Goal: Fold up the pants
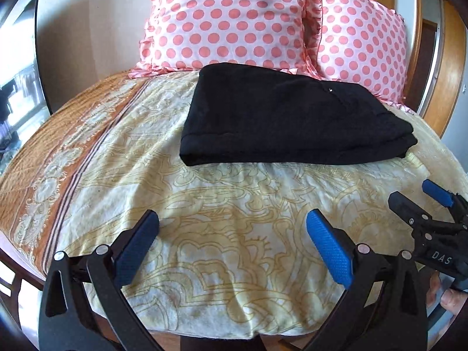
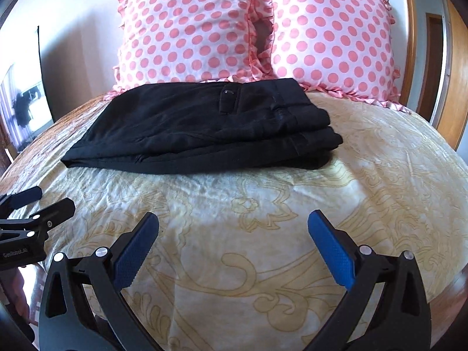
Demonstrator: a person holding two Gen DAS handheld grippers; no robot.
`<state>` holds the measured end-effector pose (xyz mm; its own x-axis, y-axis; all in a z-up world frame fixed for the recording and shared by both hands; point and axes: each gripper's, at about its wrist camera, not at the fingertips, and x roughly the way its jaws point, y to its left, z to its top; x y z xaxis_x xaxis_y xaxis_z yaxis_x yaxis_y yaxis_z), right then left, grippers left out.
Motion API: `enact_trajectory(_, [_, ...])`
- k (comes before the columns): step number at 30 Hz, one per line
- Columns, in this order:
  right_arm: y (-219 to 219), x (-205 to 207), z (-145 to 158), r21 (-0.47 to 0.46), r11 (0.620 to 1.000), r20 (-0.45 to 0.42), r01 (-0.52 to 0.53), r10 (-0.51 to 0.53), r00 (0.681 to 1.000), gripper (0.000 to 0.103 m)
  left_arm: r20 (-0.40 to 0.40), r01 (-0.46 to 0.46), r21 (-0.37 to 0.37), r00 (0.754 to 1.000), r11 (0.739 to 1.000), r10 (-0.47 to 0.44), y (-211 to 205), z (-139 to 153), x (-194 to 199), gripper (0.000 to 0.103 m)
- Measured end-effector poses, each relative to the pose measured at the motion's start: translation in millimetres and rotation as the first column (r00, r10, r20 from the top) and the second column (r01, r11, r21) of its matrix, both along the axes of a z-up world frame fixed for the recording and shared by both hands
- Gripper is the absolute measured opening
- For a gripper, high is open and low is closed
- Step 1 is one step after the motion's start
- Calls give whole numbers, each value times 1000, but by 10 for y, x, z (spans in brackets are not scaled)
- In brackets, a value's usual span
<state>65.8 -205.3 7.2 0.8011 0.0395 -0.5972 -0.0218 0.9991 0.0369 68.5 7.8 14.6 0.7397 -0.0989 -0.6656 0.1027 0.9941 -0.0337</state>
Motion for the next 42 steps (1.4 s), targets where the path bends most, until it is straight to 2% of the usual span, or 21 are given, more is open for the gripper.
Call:
enact_trajectory(3, [20,-6,-41,-8,1000,1,6,-6,1000,102,24,3,50,1000,999,-4,-46,-34,-27,101])
enact_trajectory(15, [25,-40,-48,-5,1000,15,24,-24,1000,102,60,-54,31,997,998,52,-56,-56,-55,101])
enact_trajectory(42, [11,-40,-53,-6,1000,21,25,-25,999,102,69,-54,31,996,998,52,-58,-53,-59,101])
